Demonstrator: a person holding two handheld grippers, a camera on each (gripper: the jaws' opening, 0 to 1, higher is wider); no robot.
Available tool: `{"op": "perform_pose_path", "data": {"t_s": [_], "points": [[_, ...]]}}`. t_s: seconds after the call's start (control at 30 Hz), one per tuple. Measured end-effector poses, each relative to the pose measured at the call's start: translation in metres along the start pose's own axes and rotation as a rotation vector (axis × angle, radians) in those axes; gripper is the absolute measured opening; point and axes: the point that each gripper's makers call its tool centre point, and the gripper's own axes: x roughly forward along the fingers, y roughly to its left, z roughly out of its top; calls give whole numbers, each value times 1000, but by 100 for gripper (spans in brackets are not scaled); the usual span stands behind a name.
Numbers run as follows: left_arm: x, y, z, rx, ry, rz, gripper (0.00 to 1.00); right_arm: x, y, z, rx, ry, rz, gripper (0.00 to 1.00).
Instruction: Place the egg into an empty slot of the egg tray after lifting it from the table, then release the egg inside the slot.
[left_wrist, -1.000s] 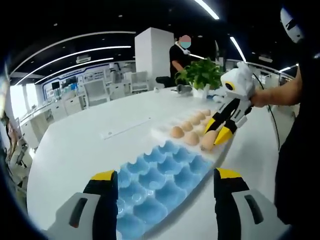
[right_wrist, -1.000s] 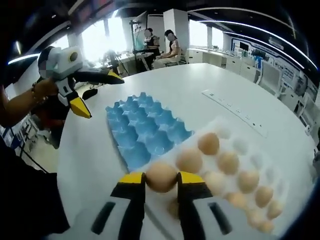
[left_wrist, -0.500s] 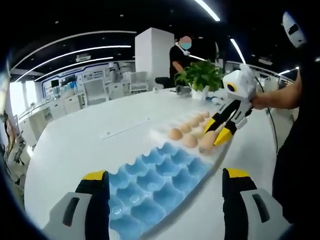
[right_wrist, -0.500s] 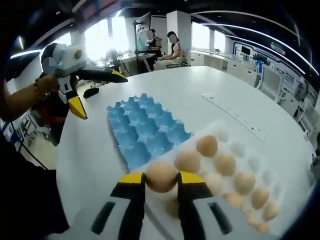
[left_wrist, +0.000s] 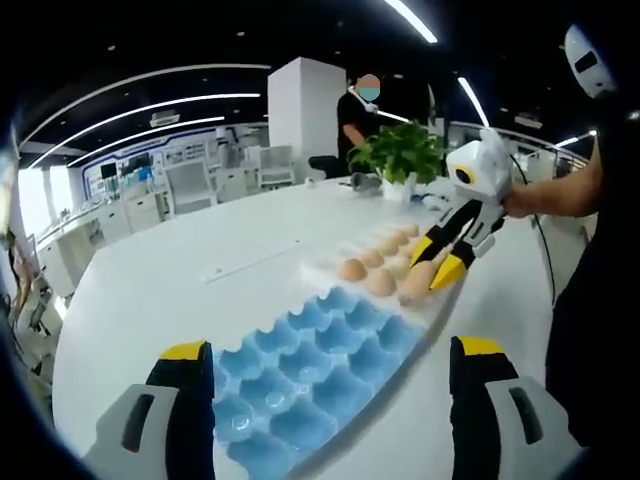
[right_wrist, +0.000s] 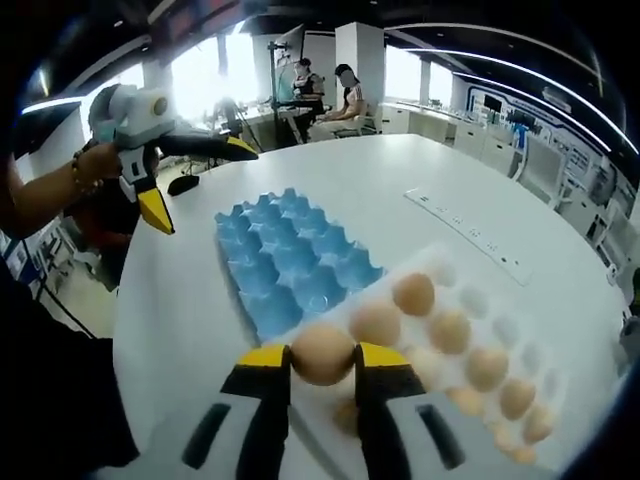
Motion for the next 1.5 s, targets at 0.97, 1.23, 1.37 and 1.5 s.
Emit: {"op": "perform_pose_path", "data": {"t_s": [0.97,1.23,1.37,1.5], "points": [[-7,16,-4,19,0,6,94,25,33,30,-41,-17,67,25],[-13,25,-9,17,10,-4,92,37,42,39,-52,-14,81,25],[-15,29,-10,20,8,-13,91,45,49,45,-51,-12,93,25],[-18,31,-11,20,9,-16,91,52,54,52,-60,-13,98,25]]}}
